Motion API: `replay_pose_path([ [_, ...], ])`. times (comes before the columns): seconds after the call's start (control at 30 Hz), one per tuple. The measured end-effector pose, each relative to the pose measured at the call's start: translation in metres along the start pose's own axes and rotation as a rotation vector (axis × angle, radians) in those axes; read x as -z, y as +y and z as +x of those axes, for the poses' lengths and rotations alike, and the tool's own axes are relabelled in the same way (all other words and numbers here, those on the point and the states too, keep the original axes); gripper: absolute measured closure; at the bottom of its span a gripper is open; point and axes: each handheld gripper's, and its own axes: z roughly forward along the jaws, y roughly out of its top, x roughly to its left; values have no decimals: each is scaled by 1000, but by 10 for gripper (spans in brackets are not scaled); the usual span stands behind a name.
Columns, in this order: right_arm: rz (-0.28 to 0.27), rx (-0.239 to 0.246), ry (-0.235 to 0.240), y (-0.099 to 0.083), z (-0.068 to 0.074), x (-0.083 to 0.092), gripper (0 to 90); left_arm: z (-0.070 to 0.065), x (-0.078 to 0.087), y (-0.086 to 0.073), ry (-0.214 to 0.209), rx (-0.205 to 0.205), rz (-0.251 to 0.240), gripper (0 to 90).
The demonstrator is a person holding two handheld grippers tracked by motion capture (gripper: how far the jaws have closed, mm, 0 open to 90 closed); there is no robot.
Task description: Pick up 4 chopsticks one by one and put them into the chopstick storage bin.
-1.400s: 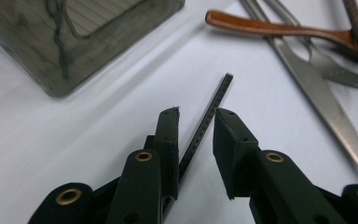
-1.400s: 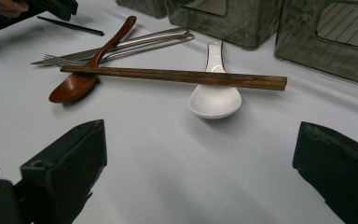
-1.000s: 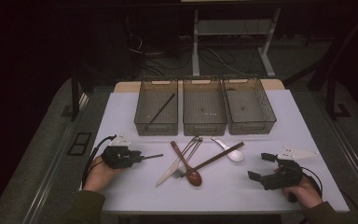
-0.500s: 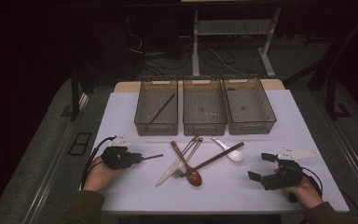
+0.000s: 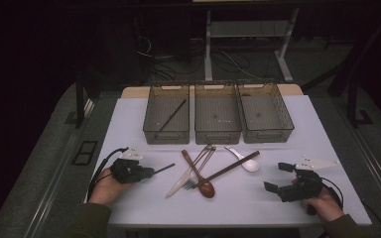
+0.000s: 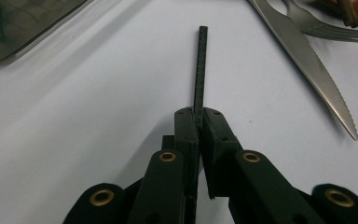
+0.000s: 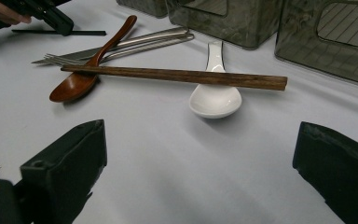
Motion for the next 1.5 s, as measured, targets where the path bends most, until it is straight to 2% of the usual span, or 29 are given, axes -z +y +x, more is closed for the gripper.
replay_pose_path([
  [0.07,0,1,0,0,0,0,26,0,0,1,-7,-13,7,843],
  [0.33,-1,0,0,0,0,0,25,1,0,3,-5,-3,13,847],
  [0.53,-1,0,0,0,0,0,26,1,1,7,10,31,20,847],
  [0.67,-1,0,1,0,0,0,26,0,4,10,19,53,3,847],
  [0.97,1,0,0,0,0,0,26,-7,10,24,50,79,-10,847],
  [1.2,3,-1,0,0,0,0,26,-8,16,31,65,98,-67,847],
  [1.5,3,-2,-1,0,0,0,26,-7,28,43,71,103,-136,847],
])
